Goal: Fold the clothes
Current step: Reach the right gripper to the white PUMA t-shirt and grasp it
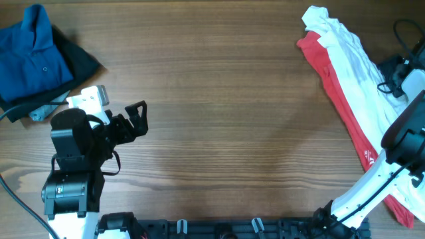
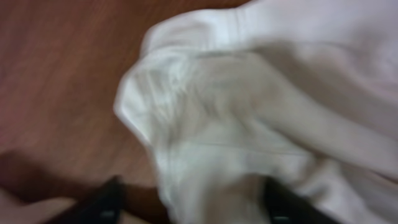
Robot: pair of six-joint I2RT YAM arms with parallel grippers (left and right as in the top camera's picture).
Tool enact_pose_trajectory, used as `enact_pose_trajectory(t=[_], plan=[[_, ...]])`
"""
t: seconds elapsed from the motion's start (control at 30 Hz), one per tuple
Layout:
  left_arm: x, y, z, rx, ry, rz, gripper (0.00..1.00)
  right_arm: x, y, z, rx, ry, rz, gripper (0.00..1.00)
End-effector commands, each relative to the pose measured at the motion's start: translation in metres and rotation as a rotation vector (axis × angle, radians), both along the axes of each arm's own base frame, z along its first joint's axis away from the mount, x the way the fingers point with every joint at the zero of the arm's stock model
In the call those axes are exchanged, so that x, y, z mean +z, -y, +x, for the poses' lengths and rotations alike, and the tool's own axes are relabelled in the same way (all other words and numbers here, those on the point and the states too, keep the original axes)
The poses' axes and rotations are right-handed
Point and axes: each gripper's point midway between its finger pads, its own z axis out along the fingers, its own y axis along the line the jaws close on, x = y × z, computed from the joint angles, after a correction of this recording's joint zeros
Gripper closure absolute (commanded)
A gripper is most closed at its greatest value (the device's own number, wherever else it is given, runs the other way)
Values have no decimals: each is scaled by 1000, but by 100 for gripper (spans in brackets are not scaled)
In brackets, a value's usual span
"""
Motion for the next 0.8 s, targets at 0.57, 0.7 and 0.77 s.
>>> enact_pose_trajectory(t=[0.57,0.7,0.77], plan=[[9,3,1,-9,18,-14,0,44,5,-18,-47,-24,-53,96],[9,3,1,-9,18,-14,0,124,-10,-9,80,91,-125,96],[9,3,1,-9,18,-14,0,167,-29,-10,150,143,-152,95]])
